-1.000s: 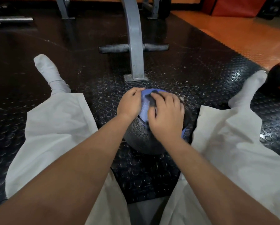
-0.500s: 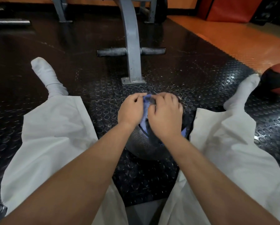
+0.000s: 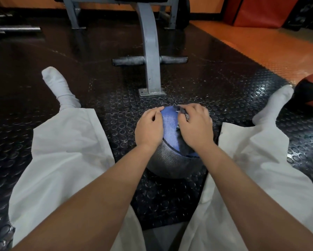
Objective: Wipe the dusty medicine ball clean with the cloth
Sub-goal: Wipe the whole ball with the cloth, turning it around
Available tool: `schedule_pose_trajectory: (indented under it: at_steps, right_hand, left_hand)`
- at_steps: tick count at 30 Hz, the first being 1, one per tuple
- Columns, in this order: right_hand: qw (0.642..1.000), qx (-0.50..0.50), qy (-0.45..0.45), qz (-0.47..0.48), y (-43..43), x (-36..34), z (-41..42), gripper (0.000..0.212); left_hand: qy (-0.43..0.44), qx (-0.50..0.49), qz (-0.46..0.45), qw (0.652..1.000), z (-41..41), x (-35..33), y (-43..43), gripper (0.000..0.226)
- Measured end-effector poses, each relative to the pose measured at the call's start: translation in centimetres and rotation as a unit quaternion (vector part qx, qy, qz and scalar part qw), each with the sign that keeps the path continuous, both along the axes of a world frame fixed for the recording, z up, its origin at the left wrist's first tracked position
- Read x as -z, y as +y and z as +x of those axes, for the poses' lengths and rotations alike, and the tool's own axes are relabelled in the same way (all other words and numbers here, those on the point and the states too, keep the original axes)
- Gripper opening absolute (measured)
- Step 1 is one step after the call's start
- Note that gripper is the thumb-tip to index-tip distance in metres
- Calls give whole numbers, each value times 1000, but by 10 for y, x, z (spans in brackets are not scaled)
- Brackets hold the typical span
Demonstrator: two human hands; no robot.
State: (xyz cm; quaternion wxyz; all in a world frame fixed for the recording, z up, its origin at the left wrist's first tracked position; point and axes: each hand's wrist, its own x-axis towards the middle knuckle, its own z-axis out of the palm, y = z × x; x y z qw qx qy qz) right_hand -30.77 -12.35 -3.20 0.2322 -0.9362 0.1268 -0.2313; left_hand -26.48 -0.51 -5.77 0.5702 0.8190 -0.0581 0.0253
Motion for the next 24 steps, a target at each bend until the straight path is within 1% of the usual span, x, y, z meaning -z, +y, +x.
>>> schedule_pose_trajectory:
  at_steps: [1,3,4,6,8,9,12,14,16,20,22,24]
  right_hand:
    - [999,11,-31,-3,5,6,-8,40]
    - [995,-3,-101,-25,13,26,-31,43]
    - [991,-18,-122,-48,17,38,-44,43]
    - [988,-37,-132,-73,21,52,-62,43]
    - [991,-18,-116,-58,20,42,-57,41]
    - [995,2,-90,-52,20,30,-48,41]
    - [997,26,52,-43,17,-6,-5,39]
    - [992,32,112,-44,16,-20,15,38]
    - [992,33,107,-56,22,-20,17,38]
    - [989,19,2,-147,40,8,-23,40]
    - [984,-2,0,-178,43,21,-43,45]
    - [983,-21,17,-180,39,22,-51,46]
  left_hand:
    - [5,6,-2,1000,3,-2,0,34]
    - [11,28,4,1000,10,-7,4,34]
    - [11,40,12,999,11,-9,6,34]
    - [-3,54,19,998,10,-7,9,34]
    - [-20,53,20,998,6,-4,11,33]
    - [-24,51,19,998,4,-3,10,32]
    - [-45,39,27,998,-4,-3,9,33]
    - [-67,41,33,996,-8,-2,7,34]
    - [-67,46,38,996,-7,-2,8,35]
    - [-31,53,19,998,5,-6,14,34]
    - [-20,72,5,997,6,-7,15,33]
    - [-20,86,-15,996,2,-6,14,32]
